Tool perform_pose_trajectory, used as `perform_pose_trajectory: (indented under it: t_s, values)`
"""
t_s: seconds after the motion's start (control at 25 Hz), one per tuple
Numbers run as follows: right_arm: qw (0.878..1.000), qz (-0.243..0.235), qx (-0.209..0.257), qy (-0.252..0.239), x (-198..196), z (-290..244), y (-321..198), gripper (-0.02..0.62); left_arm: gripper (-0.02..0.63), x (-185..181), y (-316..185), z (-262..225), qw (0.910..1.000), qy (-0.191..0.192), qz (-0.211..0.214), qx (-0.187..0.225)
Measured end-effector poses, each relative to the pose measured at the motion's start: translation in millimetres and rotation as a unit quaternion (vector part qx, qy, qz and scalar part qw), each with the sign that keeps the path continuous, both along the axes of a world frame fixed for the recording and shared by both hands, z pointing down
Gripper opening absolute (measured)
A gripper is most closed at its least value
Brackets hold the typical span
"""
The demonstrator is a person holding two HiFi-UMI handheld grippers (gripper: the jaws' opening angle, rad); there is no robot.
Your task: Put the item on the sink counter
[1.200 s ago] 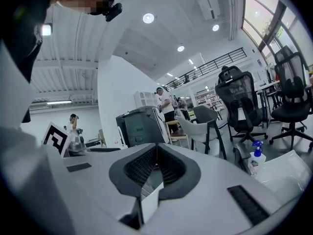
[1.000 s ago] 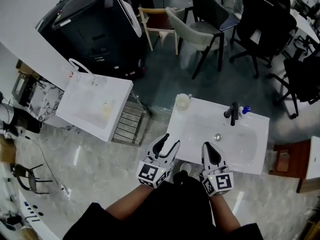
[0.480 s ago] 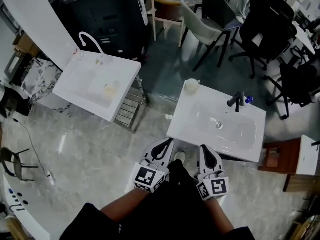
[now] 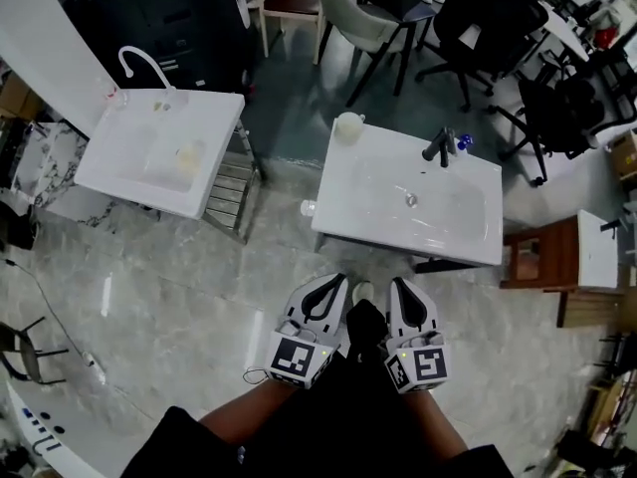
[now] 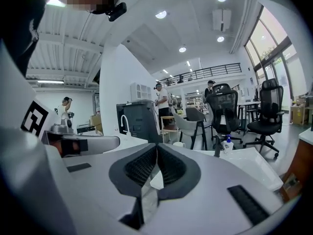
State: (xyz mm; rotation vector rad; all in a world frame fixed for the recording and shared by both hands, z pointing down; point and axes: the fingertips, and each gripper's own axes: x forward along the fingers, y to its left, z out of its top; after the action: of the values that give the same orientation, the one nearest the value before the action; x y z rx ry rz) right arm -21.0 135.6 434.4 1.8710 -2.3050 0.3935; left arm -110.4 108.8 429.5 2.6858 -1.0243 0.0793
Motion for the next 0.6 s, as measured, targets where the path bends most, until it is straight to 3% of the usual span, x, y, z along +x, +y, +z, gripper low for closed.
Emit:
perform_pose_trajectory:
  t_s: [0.16,0.32,0.6]
  values:
    - [1.0,0.0,-0.001,0.009,1.2,-10.8,13.6,0.034,0.017,10.0,16.9,-15.7,0.9999,0.009,-0.008,0.012]
    - [1.0,-0.006,0.011,0.002,8.7,-9.4,25.5,0.032,0.017,17.0,27.8,-23.2,0.9994,-0.013,-0.02,0.024]
    - [0.999,0.014,0.03,0.013,51.9,-31.1,39.7,0.032,0.017,49.3,34.9,-36.8,0.9985,-0.023,-0.027,0.041]
